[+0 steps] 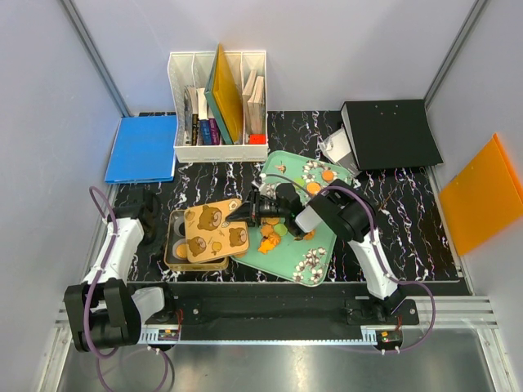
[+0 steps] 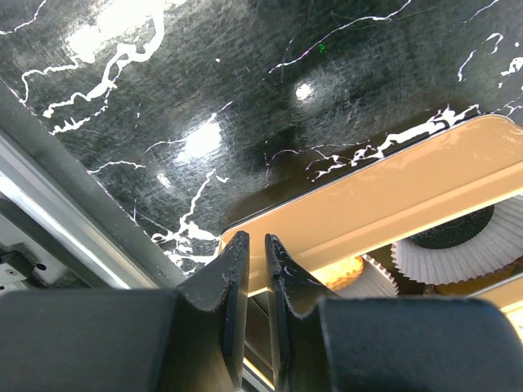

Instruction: Pack the cookies

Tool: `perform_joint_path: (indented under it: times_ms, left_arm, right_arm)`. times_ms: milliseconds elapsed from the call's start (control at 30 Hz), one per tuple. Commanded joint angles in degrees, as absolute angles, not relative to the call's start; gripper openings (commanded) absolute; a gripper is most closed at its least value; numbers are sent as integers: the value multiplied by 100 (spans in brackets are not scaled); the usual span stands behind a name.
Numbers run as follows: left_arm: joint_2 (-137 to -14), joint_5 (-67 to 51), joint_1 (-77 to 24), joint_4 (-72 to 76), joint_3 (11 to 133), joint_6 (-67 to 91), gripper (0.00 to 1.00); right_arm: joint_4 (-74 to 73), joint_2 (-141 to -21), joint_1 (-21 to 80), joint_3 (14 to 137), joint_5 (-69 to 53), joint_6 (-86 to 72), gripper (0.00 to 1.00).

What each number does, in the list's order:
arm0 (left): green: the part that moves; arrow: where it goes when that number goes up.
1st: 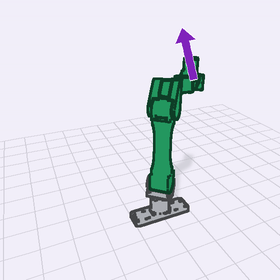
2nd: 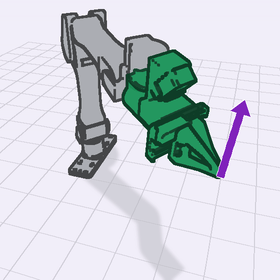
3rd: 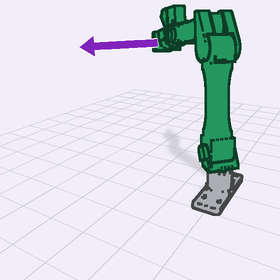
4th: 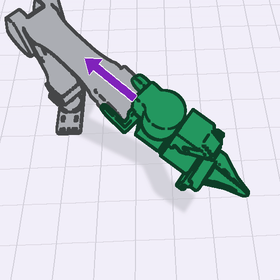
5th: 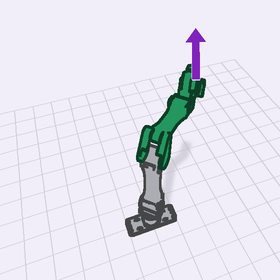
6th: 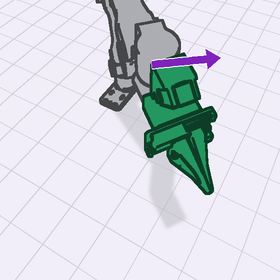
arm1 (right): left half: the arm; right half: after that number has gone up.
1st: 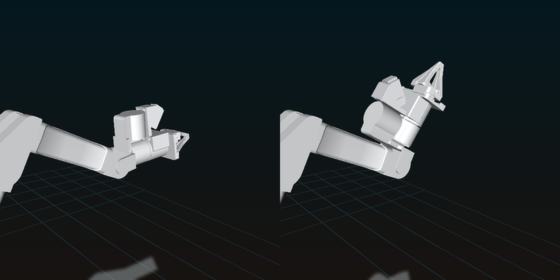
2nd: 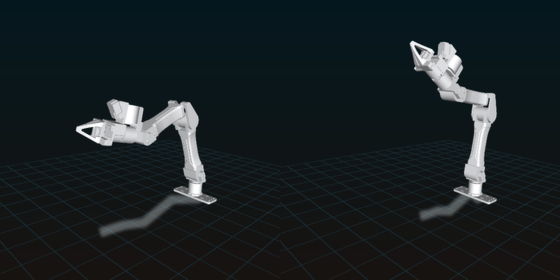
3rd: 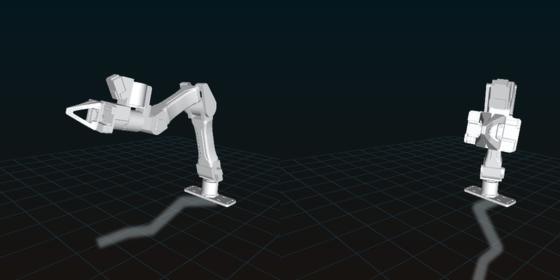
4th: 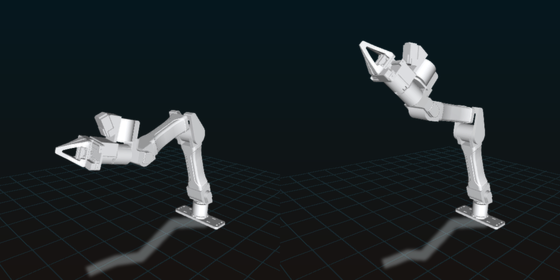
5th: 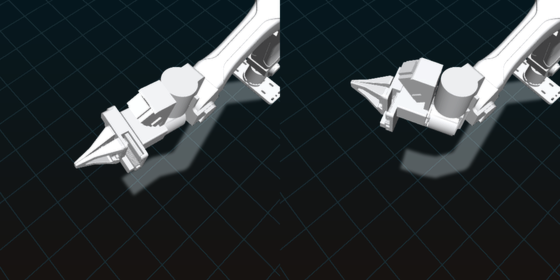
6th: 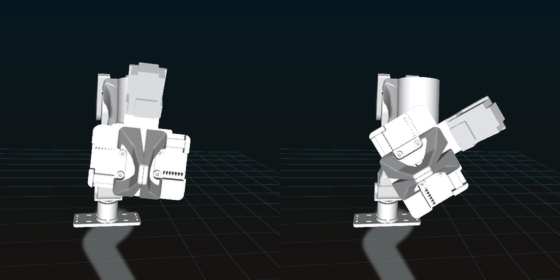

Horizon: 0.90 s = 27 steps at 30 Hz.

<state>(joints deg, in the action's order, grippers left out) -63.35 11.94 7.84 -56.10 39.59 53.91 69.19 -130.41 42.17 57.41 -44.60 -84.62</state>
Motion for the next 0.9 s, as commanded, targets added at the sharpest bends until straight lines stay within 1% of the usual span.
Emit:
perform_joint_path:
  times_ms: [0, 167, 200, 300, 333, 400, 433, 467, 500, 533, 700, 867]
  left_arm:
    - [-6249, 967, 791, -5484, 3920, 5423, 17]
    - [-6267, 897, 800, -5423, 3885, 5440, 17]
    - [-6267, 888, 791, -5414, 3885, 5449, 17]
    - [-6267, 870, 791, -5405, 3894, 5458, 17]
    - [-6267, 870, 791, -5405, 3894, 5467, 17]
    - [-6249, 861, 791, -5397, 3902, 5467, 17]
    - [-6240, 853, 791, -5388, 3894, 5475, 17]
    - [-6232, 853, 800, -5396, 3885, 5476, 17]
    - [-6231, 853, 800, -5388, 3867, 5484, 17]
    - [-6231, 853, 791, -5388, 3858, 5476, 17]
    - [-6179, 844, 800, -5370, 3797, 5484, 17]
    - [-6126, 826, 791, -5379, 3718, 5502, 17]
  right_arm:
    - [6242, -12938, 4368, 5871, -4377, -8000, 0]
    - [5301, -12771, 4517, 6064, -4333, -7629, 1]
    - [5195, -12744, 4544, 6082, -4316, -7551, 6]
    - [4712, -12586, 4623, 6161, -4202, -7348, 15]
    - [4493, -12482, 4632, 6170, -4166, -7313, 22]
    - [4299, -12393, 4641, 6161, -4061, -7216, 27]
    - [4254, -12314, 4641, 6152, -4017, -7198, 26]
    - [4219, -12279, 4641, 6144, -3912, -7163, 23]
    - [4219, -12270, 4641, 6144, -3876, -7163, 18]
    - [4236, -12304, 4641, 6144, -3841, -7180, 10]
    - [5103, -12603, 4641, 6021, -3753, -7602, 3]
    - [5748, -12981, 4667, 5854, -3568, -7822, 1]
